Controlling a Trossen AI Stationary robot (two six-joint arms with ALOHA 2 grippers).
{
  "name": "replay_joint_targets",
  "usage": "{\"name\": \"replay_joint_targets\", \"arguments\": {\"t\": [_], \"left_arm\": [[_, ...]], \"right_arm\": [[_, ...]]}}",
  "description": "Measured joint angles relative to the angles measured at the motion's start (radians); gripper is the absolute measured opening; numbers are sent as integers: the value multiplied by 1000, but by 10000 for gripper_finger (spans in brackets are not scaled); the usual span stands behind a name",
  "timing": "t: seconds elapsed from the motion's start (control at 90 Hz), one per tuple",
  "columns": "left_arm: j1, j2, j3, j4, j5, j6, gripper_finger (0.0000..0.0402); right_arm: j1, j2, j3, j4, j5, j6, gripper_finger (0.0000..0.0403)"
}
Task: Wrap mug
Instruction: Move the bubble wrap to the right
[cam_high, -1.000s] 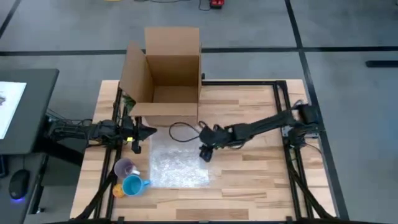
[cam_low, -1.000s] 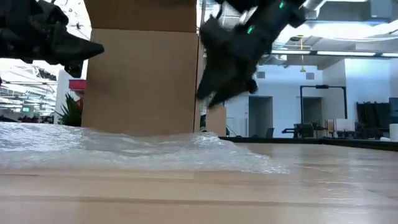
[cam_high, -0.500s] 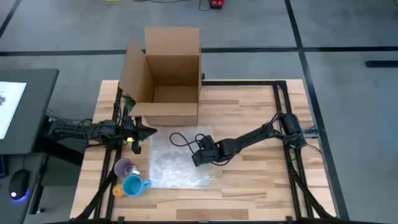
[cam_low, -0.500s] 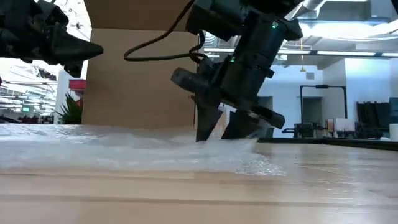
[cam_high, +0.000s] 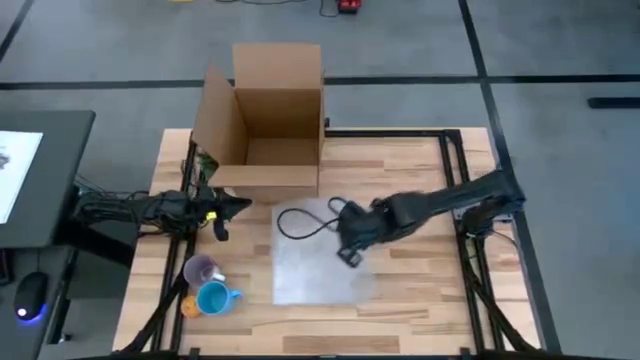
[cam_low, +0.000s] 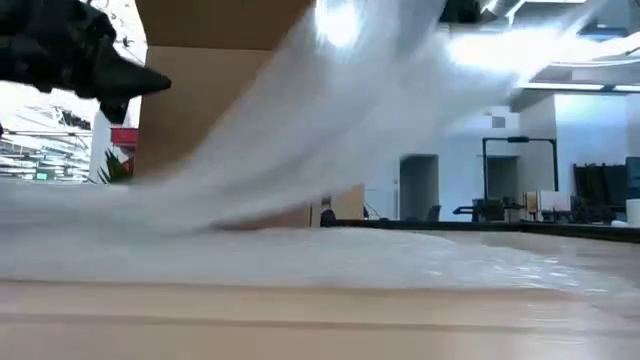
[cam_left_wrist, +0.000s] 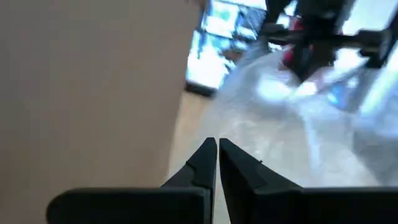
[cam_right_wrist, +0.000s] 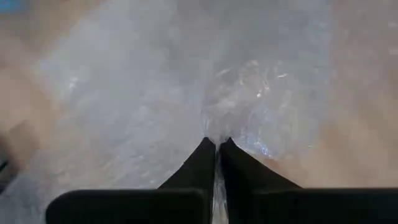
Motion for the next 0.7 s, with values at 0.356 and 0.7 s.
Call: {"name": "replay_joint_targets", "arguments": {"t": [0.356, 0.7], "left_arm": [[0, 159, 59, 21, -57, -28, 0], [0, 243, 61, 73, -59, -94, 0]], "right_arm": [[-155, -226, 395, -107, -12, -573, 0], [-582, -95, 513, -68, 607, -1505, 0]]}}
